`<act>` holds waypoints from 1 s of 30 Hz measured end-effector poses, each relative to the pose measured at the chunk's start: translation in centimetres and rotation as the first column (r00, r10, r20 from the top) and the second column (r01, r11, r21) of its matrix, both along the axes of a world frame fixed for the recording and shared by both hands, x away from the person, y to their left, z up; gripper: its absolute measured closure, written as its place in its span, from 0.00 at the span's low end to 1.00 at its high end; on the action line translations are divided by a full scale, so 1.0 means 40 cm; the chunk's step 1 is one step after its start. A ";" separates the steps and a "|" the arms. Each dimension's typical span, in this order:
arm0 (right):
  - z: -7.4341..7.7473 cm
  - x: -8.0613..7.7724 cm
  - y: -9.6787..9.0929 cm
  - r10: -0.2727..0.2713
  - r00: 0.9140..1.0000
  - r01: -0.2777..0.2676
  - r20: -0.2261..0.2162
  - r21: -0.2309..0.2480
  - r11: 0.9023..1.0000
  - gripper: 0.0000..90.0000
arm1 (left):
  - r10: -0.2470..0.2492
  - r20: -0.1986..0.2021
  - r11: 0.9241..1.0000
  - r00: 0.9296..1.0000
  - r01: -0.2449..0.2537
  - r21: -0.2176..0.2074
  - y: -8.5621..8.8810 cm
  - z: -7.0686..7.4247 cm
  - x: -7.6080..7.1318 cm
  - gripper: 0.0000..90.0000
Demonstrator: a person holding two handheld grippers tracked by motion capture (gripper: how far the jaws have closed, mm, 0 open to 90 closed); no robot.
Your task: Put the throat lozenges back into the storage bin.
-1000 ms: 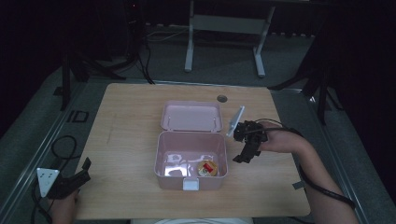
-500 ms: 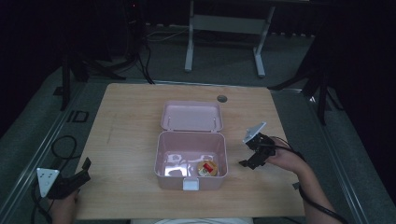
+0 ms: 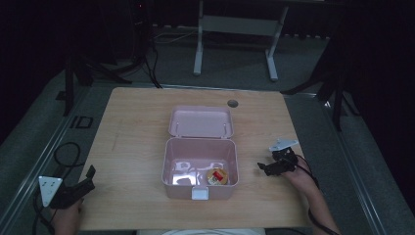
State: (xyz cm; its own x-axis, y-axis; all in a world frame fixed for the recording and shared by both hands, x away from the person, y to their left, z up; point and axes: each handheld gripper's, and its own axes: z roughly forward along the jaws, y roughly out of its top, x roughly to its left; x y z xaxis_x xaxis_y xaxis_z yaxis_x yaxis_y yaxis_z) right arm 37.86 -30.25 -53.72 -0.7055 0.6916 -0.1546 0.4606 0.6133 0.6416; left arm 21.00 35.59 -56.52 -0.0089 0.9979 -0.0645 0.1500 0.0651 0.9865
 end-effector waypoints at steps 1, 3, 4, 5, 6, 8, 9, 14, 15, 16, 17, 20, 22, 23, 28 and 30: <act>-0.006 -0.001 -0.007 -0.019 1.000 0.019 0.016 0.004 1.000 0.12 | 0.001 0.000 1.000 1.000 -0.001 -0.001 0.000 0.000 0.000 0.03; -0.015 -0.005 -0.021 -0.060 0.997 0.059 0.051 0.018 0.998 0.12 | 0.000 0.000 1.000 1.000 0.000 0.000 0.000 0.000 0.000 0.03; -0.018 -0.006 -0.028 -0.080 0.995 0.078 0.061 0.030 0.996 0.12 | 0.000 -0.001 1.000 1.000 0.000 -0.001 0.000 0.000 0.000 0.03; -0.020 -0.008 -0.035 -0.101 0.992 0.098 0.074 0.042 0.994 0.12 | 0.000 -0.002 1.000 1.000 0.000 0.000 0.000 0.000 0.000 0.03; -0.021 -0.010 -0.043 -0.118 0.989 0.113 0.093 0.055 0.992 0.12 | 0.000 -0.002 1.000 1.000 0.000 0.000 0.000 0.000 0.000 0.03; -0.023 -0.011 -0.052 -0.130 0.988 0.124 0.089 0.070 0.990 0.12 | 0.000 0.000 1.000 1.000 0.000 0.001 0.000 0.000 0.000 0.03; -0.029 -0.011 -0.068 -0.157 0.983 0.150 0.094 0.077 0.986 0.12 | 0.000 -0.001 1.000 1.000 0.000 0.001 0.000 0.000 0.000 0.03; -0.034 -0.017 -0.090 -0.224 0.966 0.217 0.130 0.069 0.974 0.12 | 0.000 0.001 1.000 1.000 0.000 0.002 0.000 0.000 0.000 0.03; -0.034 -0.020 -0.100 -0.279 0.949 0.270 0.146 0.081 0.960 0.12 | 0.000 0.001 1.000 1.000 0.000 0.002 0.000 0.000 0.000 0.03; -0.035 -0.019 -0.105 -0.300 0.942 0.291 0.149 0.079 0.953 0.12 | 0.000 0.001 1.000 1.000 0.000 0.002 0.000 0.000 0.000 0.03; -0.036 -0.018 -0.110 -0.315 0.937 0.308 0.147 0.074 0.949 0.12 | 0.000 0.001 1.000 1.000 0.000 0.002 0.000 0.000 0.000 0.03; -0.037 -0.018 -0.124 -0.362 0.919 0.353 0.157 0.086 0.932 0.12 | 0.001 0.001 1.000 1.000 -0.001 0.004 -0.001 0.000 0.000 0.03; -0.034 -0.022 -0.133 -0.391 0.905 0.377 0.168 0.111 0.920 0.12 | 0.002 0.002 1.000 1.000 -0.002 0.004 -0.001 0.000 0.000 0.03; -0.033 -0.024 -0.137 -0.405 0.897 0.388 0.176 0.125 0.913 0.12 | 0.002 0.002 1.000 1.000 -0.002 0.004 -0.001 0.000 0.000 0.03; -0.033 -0.030 -0.152 -0.456 0.874 0.430 0.167 0.170 0.887 0.12 | 0.007 0.003 1.000 1.000 -0.007 0.000 0.000 0.000 -0.001 0.03; -0.035 -0.032 -0.153 -0.478 0.863 0.449 0.165 0.185 0.874 0.12 | 0.007 0.002 1.000 1.000 -0.007 0.001 0.000 0.000 -0.001 0.03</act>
